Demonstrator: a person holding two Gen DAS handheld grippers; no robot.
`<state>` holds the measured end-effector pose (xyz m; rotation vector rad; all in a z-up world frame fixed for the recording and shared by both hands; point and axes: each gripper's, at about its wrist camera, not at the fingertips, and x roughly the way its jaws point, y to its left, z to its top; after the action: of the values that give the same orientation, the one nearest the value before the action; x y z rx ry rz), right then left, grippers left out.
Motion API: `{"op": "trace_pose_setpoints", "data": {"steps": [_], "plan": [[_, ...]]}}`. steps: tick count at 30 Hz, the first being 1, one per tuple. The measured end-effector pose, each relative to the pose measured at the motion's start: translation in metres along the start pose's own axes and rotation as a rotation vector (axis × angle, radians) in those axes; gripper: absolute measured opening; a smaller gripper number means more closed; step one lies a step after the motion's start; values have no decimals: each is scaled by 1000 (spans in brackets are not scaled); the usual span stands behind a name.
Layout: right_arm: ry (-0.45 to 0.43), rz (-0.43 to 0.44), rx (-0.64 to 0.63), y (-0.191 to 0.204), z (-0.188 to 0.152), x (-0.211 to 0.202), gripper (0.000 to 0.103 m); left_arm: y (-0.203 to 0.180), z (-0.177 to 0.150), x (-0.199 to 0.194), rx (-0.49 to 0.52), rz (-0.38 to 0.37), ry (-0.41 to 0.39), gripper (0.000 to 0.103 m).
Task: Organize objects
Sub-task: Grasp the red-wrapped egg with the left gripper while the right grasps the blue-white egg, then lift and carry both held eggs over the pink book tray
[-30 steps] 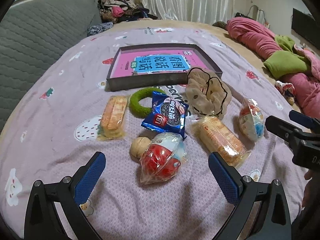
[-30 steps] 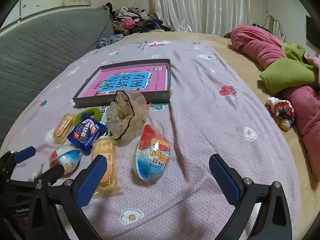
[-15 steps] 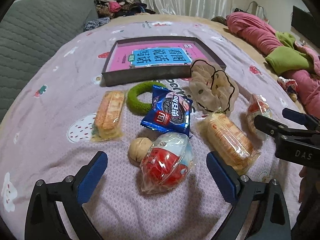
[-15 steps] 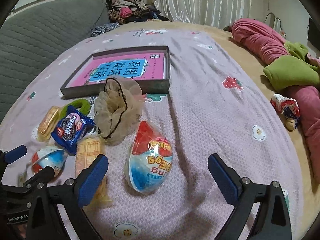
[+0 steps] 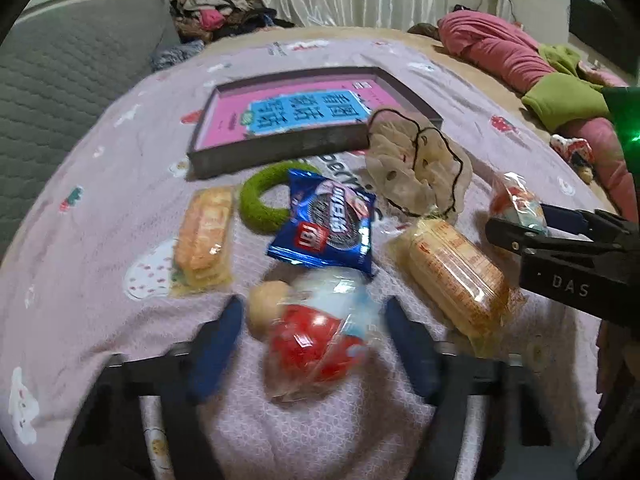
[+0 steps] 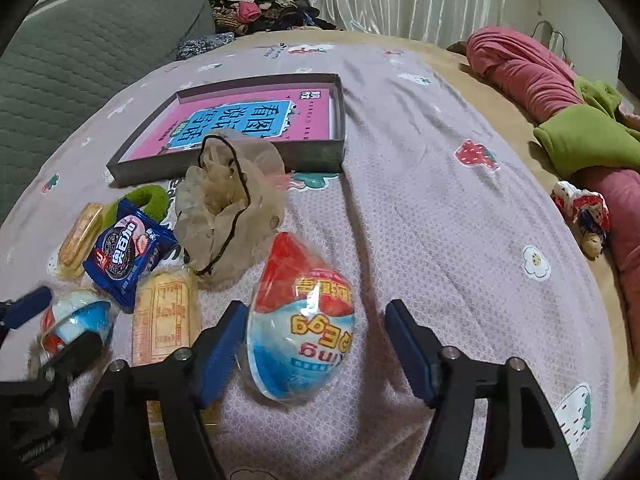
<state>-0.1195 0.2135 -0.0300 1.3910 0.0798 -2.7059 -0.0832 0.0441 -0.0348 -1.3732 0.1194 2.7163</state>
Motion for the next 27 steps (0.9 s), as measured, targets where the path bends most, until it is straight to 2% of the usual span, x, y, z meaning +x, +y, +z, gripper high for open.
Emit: {"op": "trace_pose_setpoints", "data": {"steps": [4,7,17,27], "plan": [[9,-12,-19,4,-2,4,64,0,-2,5,2,-7,16,63],[7,-8,-30,5,-2,4,52,-1,-2,3,3,-11,8,62],[-13,26,-25,-2,-1,-3,51,6,0,-6,-14,-58,-10,58],[-52,94,-21,1,0,-19,51,9,5,-16,-29,-55,-36,58]]}}
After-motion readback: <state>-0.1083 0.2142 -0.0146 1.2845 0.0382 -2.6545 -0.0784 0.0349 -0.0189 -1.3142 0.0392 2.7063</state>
